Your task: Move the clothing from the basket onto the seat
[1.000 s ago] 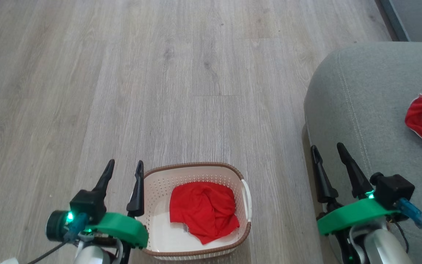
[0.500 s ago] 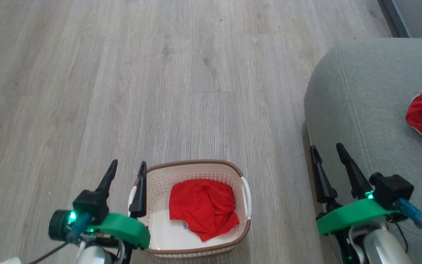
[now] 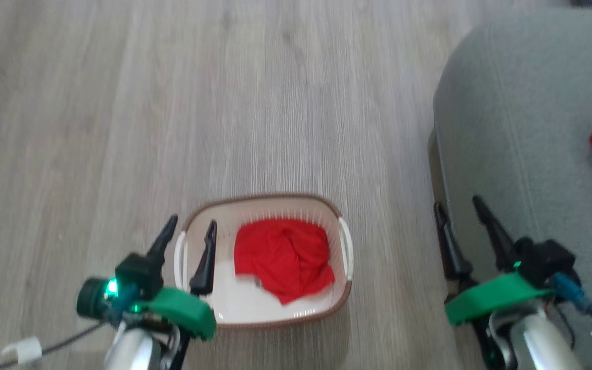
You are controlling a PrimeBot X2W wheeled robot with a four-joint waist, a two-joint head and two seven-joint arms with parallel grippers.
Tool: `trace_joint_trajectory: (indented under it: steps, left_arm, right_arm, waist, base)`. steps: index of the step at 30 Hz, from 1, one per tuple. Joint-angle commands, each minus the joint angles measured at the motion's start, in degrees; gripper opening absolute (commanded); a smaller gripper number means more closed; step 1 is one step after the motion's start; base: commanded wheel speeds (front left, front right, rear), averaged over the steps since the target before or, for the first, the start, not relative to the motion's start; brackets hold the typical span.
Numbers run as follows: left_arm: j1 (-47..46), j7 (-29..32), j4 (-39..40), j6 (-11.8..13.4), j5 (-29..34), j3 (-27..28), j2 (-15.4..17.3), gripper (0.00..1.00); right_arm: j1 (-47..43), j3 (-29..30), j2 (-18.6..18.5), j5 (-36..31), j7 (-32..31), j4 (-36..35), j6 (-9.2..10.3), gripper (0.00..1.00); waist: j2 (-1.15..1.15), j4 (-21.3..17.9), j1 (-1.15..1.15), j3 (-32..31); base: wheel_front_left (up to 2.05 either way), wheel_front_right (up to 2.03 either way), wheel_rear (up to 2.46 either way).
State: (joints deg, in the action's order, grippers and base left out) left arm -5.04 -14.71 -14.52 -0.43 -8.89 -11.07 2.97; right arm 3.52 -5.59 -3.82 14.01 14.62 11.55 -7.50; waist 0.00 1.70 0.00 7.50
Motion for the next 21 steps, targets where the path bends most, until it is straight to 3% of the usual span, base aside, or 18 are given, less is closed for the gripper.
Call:
trace_joint_trajectory:
  steps: [1, 11, 21]
  left_arm:
    - [-4.20, -0.29, 0.82, -0.73, 0.77, 2.23, -0.09, 1.00]
    - [-14.78, -0.29, -10.60, -3.34, 5.05, 3.19, 0.13, 1.00]
    - [-25.75, -0.29, -21.98, -4.75, 8.88, 1.32, 3.29, 1.00]
  right_arm:
    - [3.93, -0.53, -0.29, -0.67, 0.38, -2.63, 0.01, 1.00]
    - [9.22, -0.78, 0.65, -5.13, 0.38, -6.81, 0.01, 1.00]
    - [11.76, -1.68, 0.92, -5.40, 0.38, -11.38, 0.01, 1.00]
  waist:
    - [0.00, -0.30, 0.00, 5.34]
    - [0.00, -2.16, 0.00, 21.12]
    - [0.00, -6.04, 0.00, 33.01]
  base:
    - [0.00, 0.00, 0.00]
    - [0.00, 0.00, 0.00]
    - [0.00, 0.00, 0.00]
